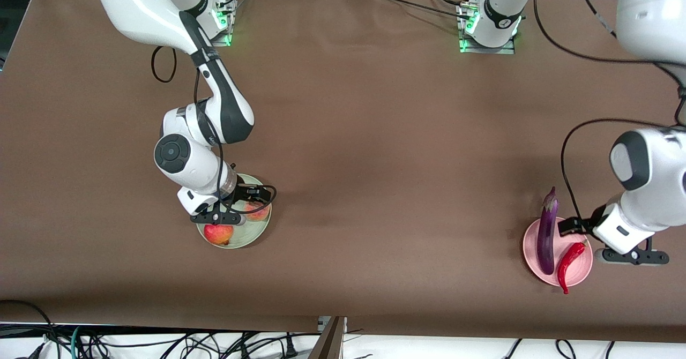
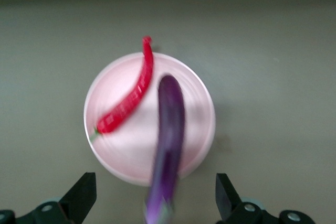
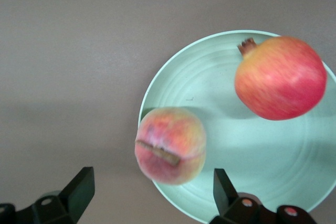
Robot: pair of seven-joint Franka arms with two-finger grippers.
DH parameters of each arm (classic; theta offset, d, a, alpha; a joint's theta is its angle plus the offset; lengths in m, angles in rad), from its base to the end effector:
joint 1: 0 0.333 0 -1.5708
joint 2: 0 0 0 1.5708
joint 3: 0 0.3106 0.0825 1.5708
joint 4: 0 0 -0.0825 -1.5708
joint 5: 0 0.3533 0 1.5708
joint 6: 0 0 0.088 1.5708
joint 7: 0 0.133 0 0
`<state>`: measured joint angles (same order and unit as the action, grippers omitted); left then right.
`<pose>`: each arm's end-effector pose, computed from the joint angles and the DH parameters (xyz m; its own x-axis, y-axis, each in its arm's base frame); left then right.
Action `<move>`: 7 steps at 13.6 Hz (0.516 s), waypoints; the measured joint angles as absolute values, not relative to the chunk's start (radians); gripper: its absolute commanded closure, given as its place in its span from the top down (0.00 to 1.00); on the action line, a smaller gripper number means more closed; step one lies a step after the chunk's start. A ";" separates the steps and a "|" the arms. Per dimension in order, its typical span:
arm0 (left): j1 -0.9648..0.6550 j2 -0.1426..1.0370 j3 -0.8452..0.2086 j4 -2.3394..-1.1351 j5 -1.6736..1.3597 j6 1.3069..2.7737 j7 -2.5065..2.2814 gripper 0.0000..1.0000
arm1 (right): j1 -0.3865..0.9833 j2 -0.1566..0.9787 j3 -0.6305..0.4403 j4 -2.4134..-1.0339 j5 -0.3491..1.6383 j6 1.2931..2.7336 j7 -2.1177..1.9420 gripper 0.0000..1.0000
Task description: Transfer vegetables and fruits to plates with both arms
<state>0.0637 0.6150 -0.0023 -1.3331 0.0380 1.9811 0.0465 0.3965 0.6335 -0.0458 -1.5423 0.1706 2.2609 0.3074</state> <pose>0.6963 0.0464 0.3557 0.9995 0.0002 0.0311 0.0013 -0.9994 -0.0355 0.6411 0.2478 0.2771 0.9977 -0.0525 0.0428 -0.0464 -0.9902 -0.1321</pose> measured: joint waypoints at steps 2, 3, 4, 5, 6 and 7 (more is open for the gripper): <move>0.026 0.526 -0.004 -1.335 0.016 1.821 -0.011 1.00 | 0.395 0.605 -0.055 -1.536 0.171 2.209 0.305 1.00; 0.010 0.482 -0.005 -1.339 0.015 1.769 -0.035 1.00 | 0.394 0.579 -0.076 -1.532 0.171 2.163 0.287 1.00; -0.003 0.439 -0.005 -1.342 0.015 1.729 -0.043 1.00 | 0.389 0.550 -0.105 -1.529 0.171 2.111 0.247 1.00; -0.012 0.397 -0.005 -1.346 0.015 1.694 -0.049 1.00 | 0.378 0.517 -0.129 -1.528 0.173 2.064 0.205 1.00; -0.021 0.354 -0.005 -1.350 0.015 1.666 -0.051 1.00 | 0.365 0.481 -0.147 -1.526 0.174 2.021 0.177 1.00; -0.028 0.308 -0.005 -1.354 0.015 1.649 -0.053 1.00 | 0.358 0.442 -0.161 -1.521 0.174 1.969 0.167 1.00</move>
